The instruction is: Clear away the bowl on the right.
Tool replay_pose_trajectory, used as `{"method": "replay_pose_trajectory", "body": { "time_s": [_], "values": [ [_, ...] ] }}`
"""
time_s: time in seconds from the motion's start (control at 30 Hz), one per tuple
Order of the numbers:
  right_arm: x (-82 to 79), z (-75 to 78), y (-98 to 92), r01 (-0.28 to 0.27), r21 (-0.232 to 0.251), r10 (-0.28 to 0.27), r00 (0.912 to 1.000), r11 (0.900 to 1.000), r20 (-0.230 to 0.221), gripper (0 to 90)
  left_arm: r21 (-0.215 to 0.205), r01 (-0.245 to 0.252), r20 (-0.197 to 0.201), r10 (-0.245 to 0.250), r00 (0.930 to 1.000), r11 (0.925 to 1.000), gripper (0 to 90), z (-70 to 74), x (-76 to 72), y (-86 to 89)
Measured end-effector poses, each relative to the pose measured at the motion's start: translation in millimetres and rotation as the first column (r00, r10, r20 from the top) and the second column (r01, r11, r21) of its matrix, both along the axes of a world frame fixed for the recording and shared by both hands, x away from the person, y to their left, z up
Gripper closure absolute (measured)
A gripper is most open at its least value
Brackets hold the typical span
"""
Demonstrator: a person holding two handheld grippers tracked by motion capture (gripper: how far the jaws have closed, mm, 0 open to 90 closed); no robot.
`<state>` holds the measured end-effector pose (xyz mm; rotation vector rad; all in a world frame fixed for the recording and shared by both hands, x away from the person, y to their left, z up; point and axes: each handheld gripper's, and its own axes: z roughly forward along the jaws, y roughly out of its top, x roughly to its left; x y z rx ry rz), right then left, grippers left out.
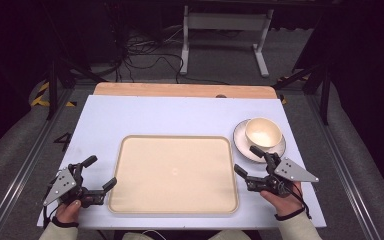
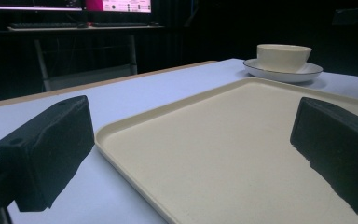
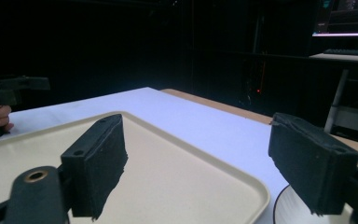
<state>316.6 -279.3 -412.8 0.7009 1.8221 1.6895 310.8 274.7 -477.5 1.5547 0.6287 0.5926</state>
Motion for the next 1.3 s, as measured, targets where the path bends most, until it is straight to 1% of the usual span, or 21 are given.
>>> {"method": "replay_pose_trajectory", "body": {
  "time_s": [0.1,0.17,0.27,0.33,0.47,0.6,0.63,0.67,0.73,0.83,0.9,0.97,1.07,1.23,1.3],
  "values": [
    [3.1,5.2,-0.9,0.002,0.007,-0.002,1.0000,1.000,0.002,23.0,0.001,0.001,-0.001,-0.001,1.0000,1.0000,0.2,0.1,0.0,0.1],
    [4.8,8.2,-1.0,-0.005,0.010,0.005,1.0000,1.000,0.005,26.4,0.001,0.001,-0.002,-0.001,1.0000,1.0000,0.2,0.1,0.0,0.1],
    [6.8,13.4,-1.1,-0.001,0.002,0.001,0.9999,1.000,0.012,29.4,0.000,0.000,0.000,0.000,1.0000,1.0000,0.2,0.0,0.0,0.0],
    [8.1,16.3,-1.4,0.014,-0.003,-0.014,0.9998,1.000,0.015,32.1,0.001,0.001,-0.002,-0.001,1.0000,1.0000,0.2,0.1,0.0,0.1],
    [10.4,20.4,-0.9,0.016,-0.007,-0.016,0.9994,1.000,0.030,34.0,-0.001,0.000,-0.003,0.000,1.0000,1.0000,0.2,0.1,0.0,0.0],
    [12.8,23.8,0.6,-0.004,-0.002,0.004,0.9994,1.000,0.033,34.5,0.000,0.000,-0.004,0.000,1.0000,1.0000,0.2,0.1,0.1,0.0],
    [13.7,24.3,0.8,-0.019,0.010,0.019,0.9995,1.000,0.025,35.8,0.000,0.000,-0.004,0.000,1.0000,1.0000,0.2,0.1,0.1,0.0],
    [15.0,24.9,0.7,-0.028,0.010,0.028,0.9994,1.000,0.022,36.0,0.000,0.000,-0.004,0.000,1.0000,1.0000,0.2,0.1,0.1,0.0],
    [16.9,26.7,0.2,-0.027,-0.002,0.027,0.9993,1.000,0.024,37.0,0.000,0.000,-0.004,0.000,1.0000,1.0000,0.2,0.1,0.0,0.0],
    [20.2,29.5,-2.2,-0.012,-0.013,0.013,0.9997,1.000,0.023,38.7,-0.002,0.000,-0.002,0.000,1.0000,1.0000,0.2,0.0,0.1,-0.1],
    [22.6,31.1,-4.3,0.002,-0.019,-0.002,0.9999,1.000,0.011,39.8,0.000,0.001,-0.003,-0.001,1.0000,1.0000,0.3,0.1,0.1,0.0],
    [25.5,31.8,-7.5,0.021,-0.024,-0.021,0.9997,0.999,0.009,43.3,-0.001,-0.001,-0.002,0.001,1.0000,1.0000,0.2,0.0,0.1,-0.1],
    [29.3,32.6,-12.6,0.049,-0.029,-0.049,0.9988,0.998,-0.003,44.0,0.000,0.000,-0.004,0.000,1.0000,1.0000,0.3,0.1,0.1,0.0],
    [34.8,36.4,-24.1,0.094,-0.038,-0.095,0.9955,0.995,-0.006,44.8,0.000,0.000,-0.004,0.000,1.0000,1.0000,0.3,0.1,0.1,0.0],
    [35.9,37.1,-26.4,0.099,-0.039,-0.099,0.9951,0.994,-0.003,45.2,0.000,0.000,-0.004,0.000,1.0000,1.0000,0.2,0.1,0.1,0.0]
  ]
}}
